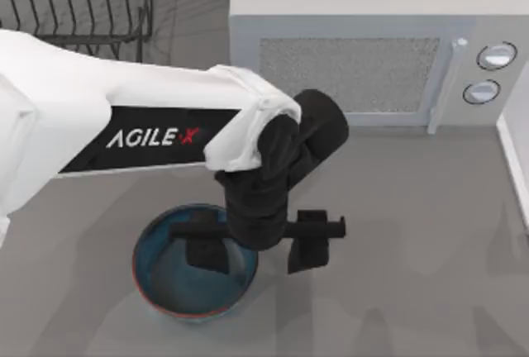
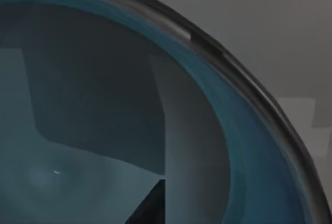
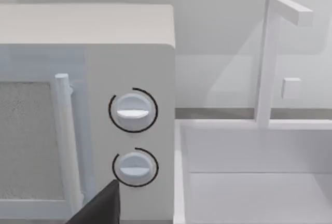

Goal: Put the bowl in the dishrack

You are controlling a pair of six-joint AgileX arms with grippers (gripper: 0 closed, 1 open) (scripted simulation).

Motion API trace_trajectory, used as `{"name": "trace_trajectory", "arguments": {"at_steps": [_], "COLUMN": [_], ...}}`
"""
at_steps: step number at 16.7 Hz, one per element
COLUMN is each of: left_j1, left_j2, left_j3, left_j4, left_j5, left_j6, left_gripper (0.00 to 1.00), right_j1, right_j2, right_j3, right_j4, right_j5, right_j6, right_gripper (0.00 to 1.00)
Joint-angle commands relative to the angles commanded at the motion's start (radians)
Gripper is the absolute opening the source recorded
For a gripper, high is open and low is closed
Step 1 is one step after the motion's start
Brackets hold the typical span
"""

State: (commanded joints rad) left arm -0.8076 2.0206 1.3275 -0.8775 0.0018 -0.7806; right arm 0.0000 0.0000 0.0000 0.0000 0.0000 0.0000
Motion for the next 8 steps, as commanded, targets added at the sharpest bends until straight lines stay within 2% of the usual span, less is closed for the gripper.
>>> {"name": "trace_trajectory", "arguments": {"at_steps": [7,8], "left_j1": [0.000,0.000], "left_j2": [0.000,0.000], "left_j3": [0.000,0.000], "left_j4": [0.000,0.000], "left_j5": [0.000,0.000], "left_j6": [0.000,0.000], "left_gripper": [0.02,0.00], "right_j1": [0.000,0.000], "right_j2": [0.000,0.000], "right_j3": [0.000,0.000], "right_j4": [0.000,0.000], "right_j5": [0.000,0.000], "right_j6": [0.000,0.000], "right_gripper": [1.00,1.00]}}
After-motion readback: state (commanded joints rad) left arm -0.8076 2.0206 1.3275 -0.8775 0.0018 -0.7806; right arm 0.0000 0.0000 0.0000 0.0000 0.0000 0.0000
